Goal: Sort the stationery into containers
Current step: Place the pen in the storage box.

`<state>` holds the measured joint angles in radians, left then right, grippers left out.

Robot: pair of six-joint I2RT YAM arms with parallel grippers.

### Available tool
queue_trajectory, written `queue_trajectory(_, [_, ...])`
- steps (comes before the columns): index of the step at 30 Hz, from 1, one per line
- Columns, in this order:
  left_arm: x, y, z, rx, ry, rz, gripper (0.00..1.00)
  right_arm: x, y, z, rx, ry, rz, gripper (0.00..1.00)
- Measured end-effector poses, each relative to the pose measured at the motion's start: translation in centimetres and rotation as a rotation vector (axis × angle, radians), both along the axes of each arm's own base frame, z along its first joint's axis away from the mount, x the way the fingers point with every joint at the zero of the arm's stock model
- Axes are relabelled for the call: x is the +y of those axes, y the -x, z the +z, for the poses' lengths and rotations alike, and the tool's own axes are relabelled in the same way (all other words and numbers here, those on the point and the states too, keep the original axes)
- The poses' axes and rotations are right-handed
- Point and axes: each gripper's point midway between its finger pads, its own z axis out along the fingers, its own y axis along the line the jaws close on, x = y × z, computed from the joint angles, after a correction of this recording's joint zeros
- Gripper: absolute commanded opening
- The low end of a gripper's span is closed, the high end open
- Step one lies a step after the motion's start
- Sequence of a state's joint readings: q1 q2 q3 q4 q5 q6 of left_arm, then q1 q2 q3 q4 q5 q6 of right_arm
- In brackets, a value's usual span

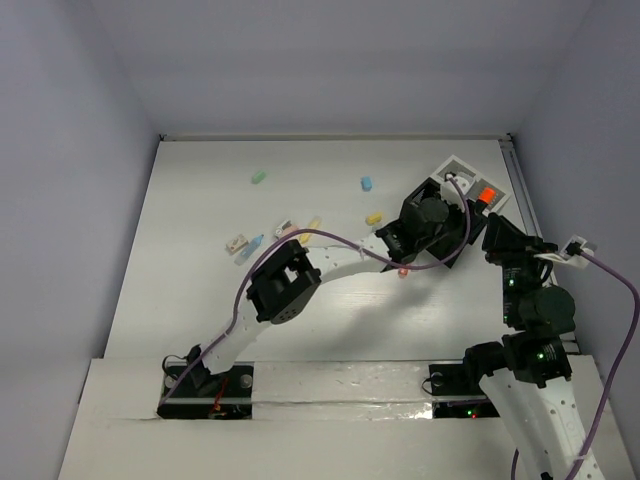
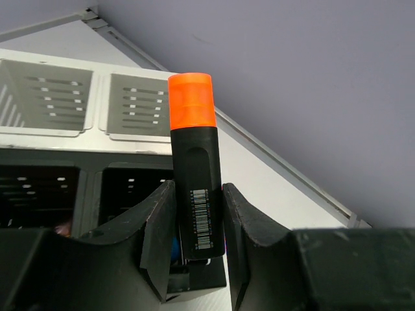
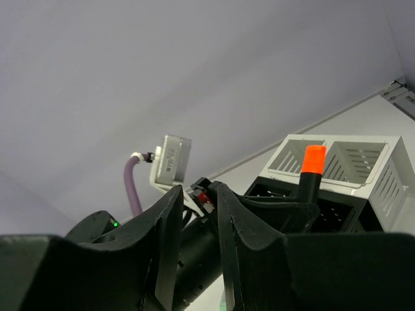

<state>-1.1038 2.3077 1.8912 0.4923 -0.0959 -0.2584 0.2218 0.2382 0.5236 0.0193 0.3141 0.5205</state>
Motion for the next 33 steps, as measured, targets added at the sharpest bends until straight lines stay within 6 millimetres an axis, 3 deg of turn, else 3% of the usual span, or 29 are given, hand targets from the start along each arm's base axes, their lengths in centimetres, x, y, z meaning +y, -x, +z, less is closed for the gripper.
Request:
queue_trajectory(12, [-0.5,-1.7,-3.8,0.008,-0.022,-0.004,0.00,0.3,-0.2,-0.2,0.008,0.006,0.015,0.34])
queue_trajectory(20, [-0.1,-2.9,-3.9,0.000,-0.008,0.002,0.00,0.6,-0.4,-0.4,0.016,0.011,0.026,0.34])
queue_trajectory(28, [-0.1,-3.2,-3.1,-0.016,0.020,0.001,0.20,0.8,-0.8,-0.8,0.034,0.017,0.033,0.34])
queue_trajectory(33, [0.0,-2.9,-3.8,-0.013,0.015,-0.010,0.26,0.8,-0.9,-0.9,0.036,0.018,0.033,0.34])
